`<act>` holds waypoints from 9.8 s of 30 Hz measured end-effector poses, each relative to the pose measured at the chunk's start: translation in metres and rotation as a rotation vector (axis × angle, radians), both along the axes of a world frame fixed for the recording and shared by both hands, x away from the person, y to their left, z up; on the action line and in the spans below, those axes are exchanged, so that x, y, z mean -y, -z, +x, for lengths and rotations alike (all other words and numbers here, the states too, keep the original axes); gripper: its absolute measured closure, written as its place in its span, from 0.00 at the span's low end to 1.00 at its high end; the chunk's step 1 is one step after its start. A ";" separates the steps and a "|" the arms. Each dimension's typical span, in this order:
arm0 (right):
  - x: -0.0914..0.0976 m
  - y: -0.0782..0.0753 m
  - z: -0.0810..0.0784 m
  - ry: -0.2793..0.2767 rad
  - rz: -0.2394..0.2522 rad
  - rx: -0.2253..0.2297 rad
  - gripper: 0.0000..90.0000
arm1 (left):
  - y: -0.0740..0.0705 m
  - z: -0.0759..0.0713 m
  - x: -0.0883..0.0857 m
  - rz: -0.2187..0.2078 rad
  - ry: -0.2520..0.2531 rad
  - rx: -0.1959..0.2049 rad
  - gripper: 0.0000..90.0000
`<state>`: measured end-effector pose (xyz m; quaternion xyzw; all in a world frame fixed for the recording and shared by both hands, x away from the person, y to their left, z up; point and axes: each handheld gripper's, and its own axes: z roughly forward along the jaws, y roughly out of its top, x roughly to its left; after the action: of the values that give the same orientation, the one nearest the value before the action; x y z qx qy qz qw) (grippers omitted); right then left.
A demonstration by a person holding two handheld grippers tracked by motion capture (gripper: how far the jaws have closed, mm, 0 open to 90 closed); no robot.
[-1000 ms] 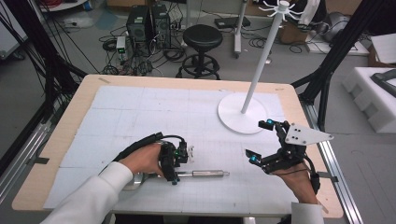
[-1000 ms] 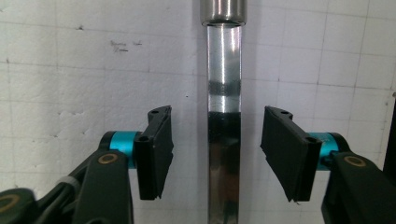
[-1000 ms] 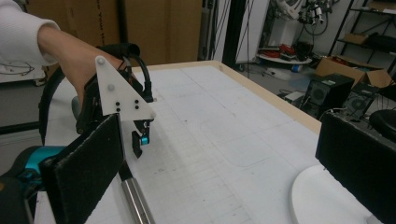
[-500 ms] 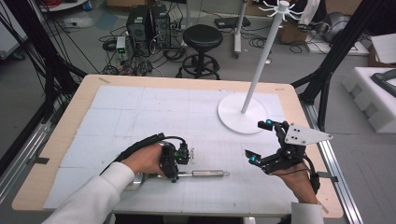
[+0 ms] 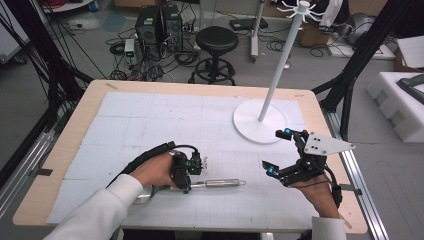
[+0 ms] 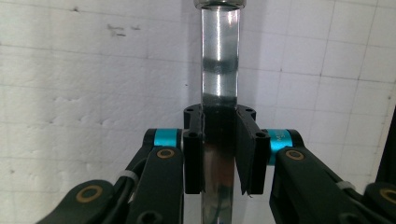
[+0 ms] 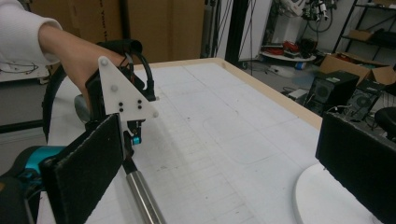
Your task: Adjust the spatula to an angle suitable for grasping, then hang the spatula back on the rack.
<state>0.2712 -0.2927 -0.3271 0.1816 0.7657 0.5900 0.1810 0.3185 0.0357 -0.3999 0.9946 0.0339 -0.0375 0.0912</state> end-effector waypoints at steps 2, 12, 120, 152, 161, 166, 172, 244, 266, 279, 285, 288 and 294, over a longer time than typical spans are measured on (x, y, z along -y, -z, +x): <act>0.000 0.000 0.000 0.000 -0.001 0.003 0.00 | -0.003 0.001 -0.002 -0.015 0.000 0.005 0.83; 0.001 0.000 0.000 0.006 0.002 0.006 0.00 | -0.025 0.005 -0.019 -0.113 -0.034 0.037 0.83; -0.086 -0.080 0.029 -0.042 -0.029 -0.008 0.00 | -0.122 0.016 -0.090 -0.847 -0.291 0.276 0.83; -0.133 -0.105 0.059 -0.044 0.057 -0.029 0.06 | -0.123 0.017 -0.076 -0.889 -0.341 0.303 0.83; -0.147 -0.112 0.061 -0.057 0.054 -0.024 0.20 | -0.123 0.018 -0.076 -0.888 -0.338 0.306 0.83; -0.152 -0.117 0.061 -0.043 0.058 -0.016 0.26 | -0.123 0.017 -0.075 -0.890 -0.343 0.306 0.83; -0.153 -0.118 0.061 -0.035 0.077 -0.029 0.33 | -0.124 0.017 -0.077 -0.899 -0.347 0.308 0.83; -0.140 -0.142 0.066 -0.030 -0.042 -0.201 0.83 | -0.109 0.014 -0.120 -0.913 -0.341 0.314 0.02; -0.088 -0.146 0.070 0.058 -0.070 -0.198 0.83 | -0.063 -0.016 -0.210 -0.984 -0.493 0.381 0.02; -0.049 -0.154 0.075 0.130 -0.061 -0.206 0.83 | -0.033 -0.034 -0.238 -1.000 -0.567 0.445 0.02; -0.030 -0.157 0.079 0.162 -0.062 -0.211 0.83 | -0.026 -0.037 -0.244 -1.003 -0.573 0.450 0.02; -0.021 -0.160 0.081 0.177 -0.067 -0.218 0.83 | -0.023 -0.037 -0.246 -1.008 -0.579 0.444 0.02; -0.006 -0.167 0.091 0.206 -0.065 -0.226 0.83 | -0.014 -0.039 -0.249 -1.006 -0.585 0.413 0.02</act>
<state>0.3620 -0.2864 -0.1603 0.3181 0.7771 0.5192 0.1591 0.2793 0.2848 -0.3861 0.7657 0.2652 0.1710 0.5604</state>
